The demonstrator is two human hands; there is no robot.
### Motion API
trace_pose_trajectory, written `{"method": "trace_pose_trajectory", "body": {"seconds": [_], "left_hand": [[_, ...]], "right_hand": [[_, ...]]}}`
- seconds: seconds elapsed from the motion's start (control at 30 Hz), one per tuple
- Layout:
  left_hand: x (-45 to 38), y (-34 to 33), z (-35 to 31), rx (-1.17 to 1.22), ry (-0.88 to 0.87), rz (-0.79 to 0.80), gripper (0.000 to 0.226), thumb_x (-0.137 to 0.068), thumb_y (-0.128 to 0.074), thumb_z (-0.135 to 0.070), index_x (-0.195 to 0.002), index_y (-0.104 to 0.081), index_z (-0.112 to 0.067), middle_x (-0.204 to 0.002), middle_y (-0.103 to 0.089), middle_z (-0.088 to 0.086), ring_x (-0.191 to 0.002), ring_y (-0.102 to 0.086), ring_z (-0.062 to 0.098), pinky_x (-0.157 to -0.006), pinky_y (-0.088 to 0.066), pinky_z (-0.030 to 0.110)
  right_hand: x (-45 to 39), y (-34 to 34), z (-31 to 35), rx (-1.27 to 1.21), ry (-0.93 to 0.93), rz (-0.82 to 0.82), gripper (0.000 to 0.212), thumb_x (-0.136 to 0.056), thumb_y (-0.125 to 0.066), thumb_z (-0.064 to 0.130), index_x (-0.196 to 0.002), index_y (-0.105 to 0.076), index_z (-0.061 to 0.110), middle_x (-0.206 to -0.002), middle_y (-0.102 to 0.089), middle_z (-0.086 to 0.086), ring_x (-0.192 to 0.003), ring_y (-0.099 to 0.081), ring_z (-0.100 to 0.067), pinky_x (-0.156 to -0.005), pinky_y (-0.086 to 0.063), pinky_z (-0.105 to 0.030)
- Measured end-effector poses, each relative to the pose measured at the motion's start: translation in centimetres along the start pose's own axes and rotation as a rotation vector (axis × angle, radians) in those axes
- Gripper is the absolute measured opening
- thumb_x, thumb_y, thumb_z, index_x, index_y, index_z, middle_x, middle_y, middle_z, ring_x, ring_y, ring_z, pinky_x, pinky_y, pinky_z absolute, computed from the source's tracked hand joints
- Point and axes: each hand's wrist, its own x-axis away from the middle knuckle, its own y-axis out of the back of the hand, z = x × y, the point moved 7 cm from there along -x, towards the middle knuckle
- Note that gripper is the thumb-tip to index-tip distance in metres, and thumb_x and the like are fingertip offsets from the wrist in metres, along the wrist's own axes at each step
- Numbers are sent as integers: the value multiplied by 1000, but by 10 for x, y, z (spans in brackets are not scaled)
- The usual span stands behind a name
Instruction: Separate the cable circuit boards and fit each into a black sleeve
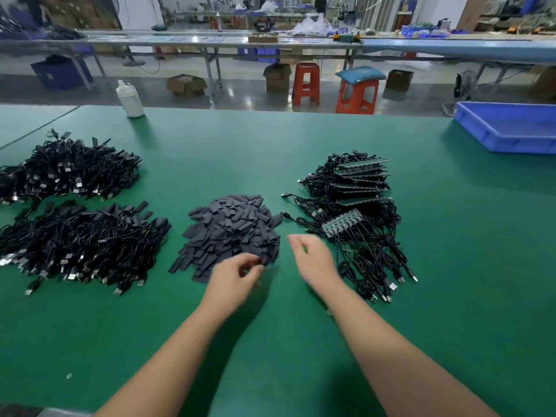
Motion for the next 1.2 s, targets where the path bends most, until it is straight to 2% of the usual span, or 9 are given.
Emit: {"method": "trace_pose_trajectory", "body": {"seconds": [0.13, 0.23, 0.4, 0.57, 0.7, 0.77, 0.87, 1.0, 1.2], "left_hand": [[-37, 90, 35, -441, 22, -185, 23, -93, -63, -27, -112, -71, -17, -100, -69, 2, -79, -66, 18, -77, -58, 37], [-60, 152, 70, -757, 150, -268, 29, -96, -56, -30, -120, -66, -17, -103, -68, 5, -72, -64, 21, -57, -51, 30], [-72, 199, 123, -993, 300, -221, 40, -97, -56, -36, -134, -58, -19, -117, -66, 14, -110, -54, 36, -82, -52, 42], [-66, 199, 123, -887, 244, -376, 38, -93, -65, -22, -129, -63, -9, -115, -55, 21, -102, -50, 41, -82, -47, 48], [-63, 185, 102, -818, 8, -471, 35, -84, -63, 3, -119, -67, -1, -105, -56, 26, -82, -53, 43, -68, -47, 48], [-66, 168, 85, -810, -97, -462, 32, -84, -63, 3, -114, -70, -1, -103, -60, 23, -77, -55, 40, -63, -48, 44], [-68, 130, 56, -741, -175, -395, 28, -85, -64, -3, -111, -72, -7, -102, -65, 16, -76, -59, 32, -63, -52, 39], [-63, 55, 10, -598, -252, -179, 28, -91, -56, -13, -114, -71, -19, -105, -68, 2, -85, -64, 21, -74, -56, 34], [-45, -53, -56, -95, -201, 208, 44, -95, -58, -36, -138, -55, -24, -124, -67, -5, -109, -64, 10, -101, -46, 26]], "right_hand": [[-34, 38, -11, 848, 280, -9, 44, -102, -45, 23, -145, -45, 20, -151, -45, 0, -142, -33, -22, -121, -24, -40], [-56, 55, -32, 1071, 238, 149, 61, -101, -43, 16, -157, -19, 19, -164, -20, -3, -152, -10, -26, -124, -15, -43], [-63, 49, -40, 1218, 197, 285, 66, -100, -38, 19, -159, -8, 19, -165, -18, -3, -152, 2, -33, -122, -12, -48], [-62, 44, -33, 1336, 212, 209, 61, -86, -40, 5, -146, -33, 16, -143, -47, -2, -138, -20, -36, -107, -22, -50], [-66, 46, -35, 1335, 187, 265, 62, -95, -43, 13, -153, -21, 15, -154, -33, -10, -134, -27, -35, -107, -30, -43], [-67, 46, -35, 1301, 197, 302, 44, -97, -46, 17, -140, -36, 12, -140, -48, -8, -124, -34, -31, -99, -38, -38], [-67, 47, -25, 1341, 303, 236, 21, -95, -51, 18, -115, -53, 14, -112, -60, -4, -112, -39, -28, -91, -36, -36], [-65, 56, -15, 1331, 384, 217, 24, -98, -56, 36, -111, -69, 21, -105, -62, -1, -106, -45, -25, -91, -37, -35], [-56, 96, 16, 793, 305, 165, 17, -95, -60, 37, -101, -73, 27, -91, -72, 2, -88, -65, -23, -72, -49, -31]]}}
